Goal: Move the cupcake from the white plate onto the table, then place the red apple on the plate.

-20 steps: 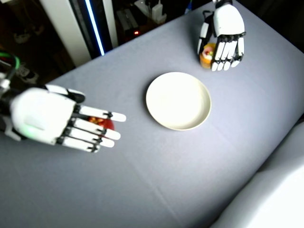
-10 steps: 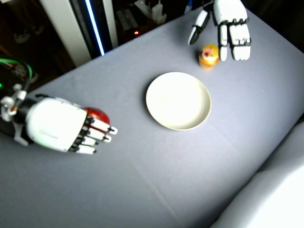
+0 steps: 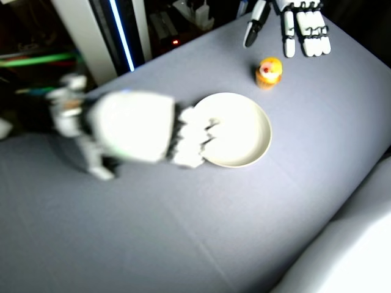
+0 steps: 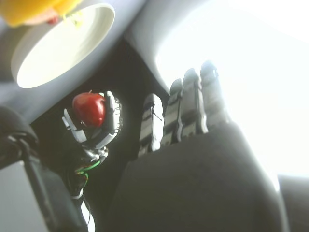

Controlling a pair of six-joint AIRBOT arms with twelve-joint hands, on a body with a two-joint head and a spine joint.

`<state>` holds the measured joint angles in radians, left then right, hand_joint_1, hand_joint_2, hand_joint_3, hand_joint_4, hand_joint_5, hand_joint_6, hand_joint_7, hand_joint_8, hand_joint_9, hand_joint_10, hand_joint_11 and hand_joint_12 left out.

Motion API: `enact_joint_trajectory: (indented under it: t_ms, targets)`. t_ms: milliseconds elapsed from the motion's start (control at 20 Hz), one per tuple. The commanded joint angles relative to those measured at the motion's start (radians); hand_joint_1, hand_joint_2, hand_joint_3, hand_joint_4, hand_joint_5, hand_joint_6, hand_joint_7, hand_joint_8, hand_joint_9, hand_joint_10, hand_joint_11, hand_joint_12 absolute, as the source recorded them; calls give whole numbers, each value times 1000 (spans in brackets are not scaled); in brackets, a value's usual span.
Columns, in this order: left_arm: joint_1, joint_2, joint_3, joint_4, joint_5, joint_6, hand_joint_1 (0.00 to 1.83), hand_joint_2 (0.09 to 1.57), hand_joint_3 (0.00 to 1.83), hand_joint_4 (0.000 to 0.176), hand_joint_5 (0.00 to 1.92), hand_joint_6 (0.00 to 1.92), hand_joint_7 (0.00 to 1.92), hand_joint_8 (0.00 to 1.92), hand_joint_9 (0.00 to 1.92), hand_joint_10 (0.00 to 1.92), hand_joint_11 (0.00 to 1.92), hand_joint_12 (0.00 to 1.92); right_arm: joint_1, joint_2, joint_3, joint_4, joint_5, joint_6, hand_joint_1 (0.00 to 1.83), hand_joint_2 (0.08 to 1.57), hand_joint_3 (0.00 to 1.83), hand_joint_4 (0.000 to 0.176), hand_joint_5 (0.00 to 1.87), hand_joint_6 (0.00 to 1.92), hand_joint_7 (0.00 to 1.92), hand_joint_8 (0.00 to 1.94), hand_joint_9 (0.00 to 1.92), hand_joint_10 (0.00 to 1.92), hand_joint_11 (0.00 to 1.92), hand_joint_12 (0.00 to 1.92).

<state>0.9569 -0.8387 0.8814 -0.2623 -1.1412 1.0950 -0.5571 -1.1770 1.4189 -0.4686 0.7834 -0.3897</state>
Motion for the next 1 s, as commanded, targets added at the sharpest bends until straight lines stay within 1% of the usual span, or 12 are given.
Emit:
enact_joint_trajectory:
  t_ms: [0,100,350,400,450,500,550,600,650,750,850,950]
  targets:
    - [-3,10,-2,12,-128,-4,715,793,0,176,0,0,0,0,0,0,0,0,23,-18,24,13,49,27,1358,1117,4,0,1017,712,962,1123,908,1338,780,1495]
    - [-5,8,-1,15,-124,-8,744,794,0,176,2,1,0,0,0,0,0,0,47,-85,66,-38,-14,50,1261,1124,3,0,975,884,977,1147,970,1210,829,1393]
    - [-24,-9,19,30,-90,-21,798,789,0,176,4,1,0,0,0,0,45,22,68,-139,98,-106,-79,69,1295,1056,0,0,1257,212,1094,1055,1055,1024,844,1420]
    - [-26,-12,21,30,-87,-24,802,781,0,176,0,0,0,0,0,0,45,23,68,-139,96,-111,-80,70,1289,1070,11,0,1115,449,1093,1049,1026,977,779,1428]
    - [-26,-12,21,30,-87,-26,840,783,0,176,0,0,0,0,0,0,23,14,68,-139,94,-112,-80,73,1257,942,0,0,740,120,802,545,772,784,556,1312]
    - [-25,-12,21,30,-89,-31,857,800,2,176,0,0,0,0,0,0,32,19,68,-139,94,-112,-80,77,1045,865,0,107,295,23,311,130,440,380,265,1230]
    - [-23,-12,21,30,-94,-38,883,805,3,176,0,0,0,0,0,0,24,18,68,-139,93,-112,-80,89,884,759,0,173,11,0,19,4,234,61,10,1184]
    - [-23,-12,21,30,-94,-38,883,805,3,176,0,0,0,0,0,0,24,18,68,-139,93,-112,-80,90,884,759,0,173,11,0,19,4,234,61,10,1184]
    - [-22,-11,21,29,-99,-38,877,802,2,176,0,0,0,0,0,0,28,20,68,-138,90,-108,-80,92,864,785,0,175,1,0,3,0,75,86,1,763]
    - [-15,-7,18,22,-115,-38,835,797,0,176,0,0,0,0,0,0,47,31,67,-127,79,-79,-65,92,869,805,0,176,0,0,0,0,2,2,0,553]
    - [-3,5,9,15,-140,-38,819,795,0,176,0,0,0,0,0,0,51,36,54,-65,37,-36,-1,92,881,795,0,176,0,0,0,0,0,0,0,932]
    - [6,11,2,8,-171,-41,786,775,0,176,0,0,0,0,0,0,75,50,20,4,-7,40,100,85,746,820,0,176,0,0,0,0,0,0,0,110]
